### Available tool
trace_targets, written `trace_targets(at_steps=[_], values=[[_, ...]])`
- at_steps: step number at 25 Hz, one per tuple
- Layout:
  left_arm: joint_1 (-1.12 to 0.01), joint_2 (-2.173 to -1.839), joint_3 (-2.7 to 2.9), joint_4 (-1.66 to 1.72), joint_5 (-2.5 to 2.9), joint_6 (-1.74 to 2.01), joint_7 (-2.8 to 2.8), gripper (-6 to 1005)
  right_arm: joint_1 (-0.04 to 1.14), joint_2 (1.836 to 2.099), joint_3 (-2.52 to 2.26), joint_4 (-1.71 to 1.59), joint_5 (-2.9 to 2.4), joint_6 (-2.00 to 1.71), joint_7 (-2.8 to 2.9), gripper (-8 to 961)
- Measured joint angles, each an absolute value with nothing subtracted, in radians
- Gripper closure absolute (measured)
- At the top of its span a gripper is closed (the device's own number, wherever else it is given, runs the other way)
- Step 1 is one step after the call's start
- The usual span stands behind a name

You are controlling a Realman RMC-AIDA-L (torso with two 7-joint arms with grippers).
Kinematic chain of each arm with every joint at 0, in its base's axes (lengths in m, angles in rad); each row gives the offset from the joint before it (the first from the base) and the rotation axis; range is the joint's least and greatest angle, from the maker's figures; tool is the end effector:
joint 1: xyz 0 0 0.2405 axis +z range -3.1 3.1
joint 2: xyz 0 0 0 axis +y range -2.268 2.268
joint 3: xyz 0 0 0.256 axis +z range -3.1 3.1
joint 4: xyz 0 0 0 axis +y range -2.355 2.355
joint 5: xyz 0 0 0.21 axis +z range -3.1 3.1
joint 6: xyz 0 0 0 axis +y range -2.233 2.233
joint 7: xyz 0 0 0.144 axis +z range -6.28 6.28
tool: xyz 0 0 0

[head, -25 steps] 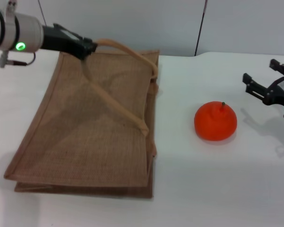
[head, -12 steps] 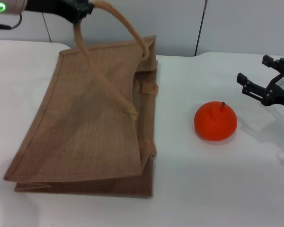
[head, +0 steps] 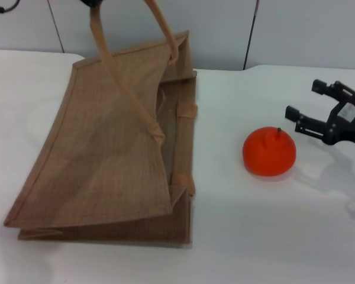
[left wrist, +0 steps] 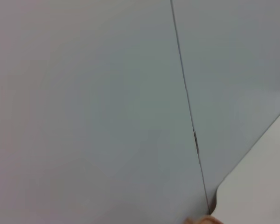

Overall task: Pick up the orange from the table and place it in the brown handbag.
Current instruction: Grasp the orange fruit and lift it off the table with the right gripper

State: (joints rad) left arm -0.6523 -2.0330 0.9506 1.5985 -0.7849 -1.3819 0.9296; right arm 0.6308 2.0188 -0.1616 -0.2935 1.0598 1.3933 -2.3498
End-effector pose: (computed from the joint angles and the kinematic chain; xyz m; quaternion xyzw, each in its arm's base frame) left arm -0.1154 0.4068 0.1366 -0.9117 -0.1469 -0.0687 0.3776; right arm 0.2865 0.3607 0.0069 -0.8920 0.1245 0.2847 0.3281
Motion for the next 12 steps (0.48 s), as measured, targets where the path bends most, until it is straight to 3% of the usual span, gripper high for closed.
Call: trace_targets(at_steps=[12], values=[[-0.652,-2.033,0.951,1.677,-0.785,-1.401,0.908,875,0.641,2.016,-0.301,-0.318,1.047,1.347,-2.238,67]])
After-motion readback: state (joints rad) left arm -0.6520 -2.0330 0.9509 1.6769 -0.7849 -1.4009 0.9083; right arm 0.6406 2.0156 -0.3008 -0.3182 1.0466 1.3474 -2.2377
